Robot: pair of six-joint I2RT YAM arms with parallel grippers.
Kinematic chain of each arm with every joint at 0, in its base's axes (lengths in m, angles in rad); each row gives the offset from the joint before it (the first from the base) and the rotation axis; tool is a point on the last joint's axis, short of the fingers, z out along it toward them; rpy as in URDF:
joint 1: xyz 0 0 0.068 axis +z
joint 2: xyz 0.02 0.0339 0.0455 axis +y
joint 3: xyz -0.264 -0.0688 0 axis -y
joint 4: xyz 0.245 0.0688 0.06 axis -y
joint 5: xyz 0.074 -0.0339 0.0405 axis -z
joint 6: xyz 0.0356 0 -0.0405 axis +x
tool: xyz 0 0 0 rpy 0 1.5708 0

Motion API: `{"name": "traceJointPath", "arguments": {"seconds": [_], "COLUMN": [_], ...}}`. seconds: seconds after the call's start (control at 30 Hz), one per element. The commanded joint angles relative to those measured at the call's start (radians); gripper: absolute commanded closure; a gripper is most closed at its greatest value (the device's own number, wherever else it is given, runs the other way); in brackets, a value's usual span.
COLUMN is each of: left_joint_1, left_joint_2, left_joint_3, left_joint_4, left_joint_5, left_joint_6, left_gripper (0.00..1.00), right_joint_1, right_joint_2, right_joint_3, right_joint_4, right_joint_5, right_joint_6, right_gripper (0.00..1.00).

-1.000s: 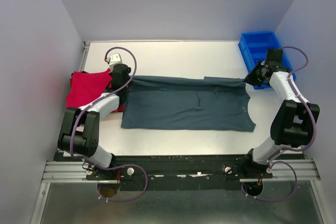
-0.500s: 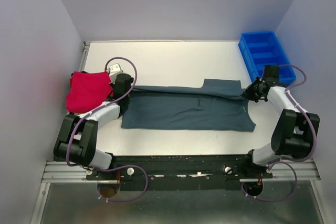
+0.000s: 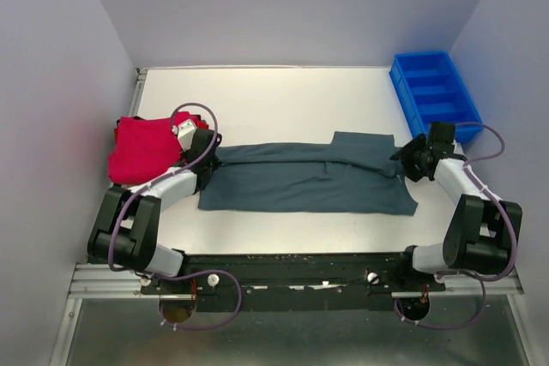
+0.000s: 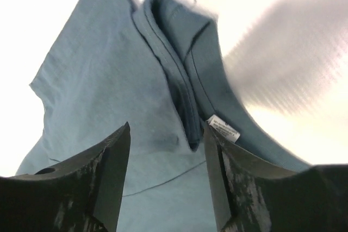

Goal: Fold and stack the t-shirts
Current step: Fold the other side of the tshirt into a rectangle

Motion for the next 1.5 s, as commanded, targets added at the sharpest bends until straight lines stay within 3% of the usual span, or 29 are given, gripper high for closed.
{"name": "traceJointPath", "arguments": {"seconds": [0.0,0.1,0.23,0.33,0.53,0.73,0.97,1.47], "left_joint_1": [-0.017,-0.025,-0.046,-0.066,-0.123,-0.121,-0.036,-0.005], "left_joint_2": [-0.13,-0.184,-0.241,-0.241,-0.045,0.159,0.287,0.215], "left_joint_3": [-0.013,0.014,0.063,0.077,0.187,0.344,0.318,0.211], "left_joint_4": [-0.033,-0.085,-0.156,-0.106,-0.015,-0.105,-0.139,-0.015], "left_joint_5": [0.049,0.034,-0.018,0.026,0.193,0.207,0.271,0.276], "left_joint_6": [0.018,0.029,0.047,0.085,0.125,0.127,0.059,0.098], "left_gripper": [0.44,0.34,0.34,0.35,0.4,0.5,0.58,0.57], "right_joint_1": [-0.001,0.029,0.099,0.183,0.355,0.385,0.401,0.515], "right_joint_2": [-0.058,-0.069,-0.043,0.035,0.227,0.337,0.481,0.781], "right_joint_3": [0.025,0.068,0.124,0.215,0.396,0.461,0.592,0.924], "right_joint_4": [0.05,0.027,0.021,-0.008,-0.062,-0.074,-0.119,-0.314], "right_joint_5": [0.063,0.108,0.123,0.126,0.166,0.163,0.169,0.261], "right_joint_6": [-0.094,-0.154,-0.217,-0.258,-0.271,-0.266,-0.277,-0.266], "right_gripper": [0.32,0.32,0.32,0.34,0.37,0.47,0.44,0.44]}}
